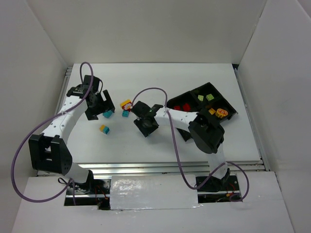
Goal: Sort the legos into containers by color
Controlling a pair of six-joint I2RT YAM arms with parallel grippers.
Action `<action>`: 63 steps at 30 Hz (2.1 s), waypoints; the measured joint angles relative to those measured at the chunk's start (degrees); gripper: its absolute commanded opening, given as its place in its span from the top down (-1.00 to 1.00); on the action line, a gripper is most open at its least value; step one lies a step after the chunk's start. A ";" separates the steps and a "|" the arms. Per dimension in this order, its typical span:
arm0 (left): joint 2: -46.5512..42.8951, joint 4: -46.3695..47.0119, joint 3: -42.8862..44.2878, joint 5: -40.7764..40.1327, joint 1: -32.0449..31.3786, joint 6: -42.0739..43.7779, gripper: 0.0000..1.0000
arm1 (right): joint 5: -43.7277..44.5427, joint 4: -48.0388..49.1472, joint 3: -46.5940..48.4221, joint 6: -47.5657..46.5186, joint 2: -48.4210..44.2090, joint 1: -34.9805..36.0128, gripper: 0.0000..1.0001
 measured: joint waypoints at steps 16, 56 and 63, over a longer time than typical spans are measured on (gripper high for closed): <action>0.13 4.87 -0.37 9.38 0.11 3.98 -0.99 | -12.66 4.26 -1.68 3.93 -8.72 -8.50 1.00; -8.44 64.78 -12.44 64.11 -6.19 -15.47 0.85 | -68.91 44.04 -12.59 33.55 -26.40 -22.75 1.00; -8.28 68.76 -12.52 65.66 -6.29 -18.40 1.00 | -72.22 54.86 -16.13 39.26 -26.53 -24.13 1.00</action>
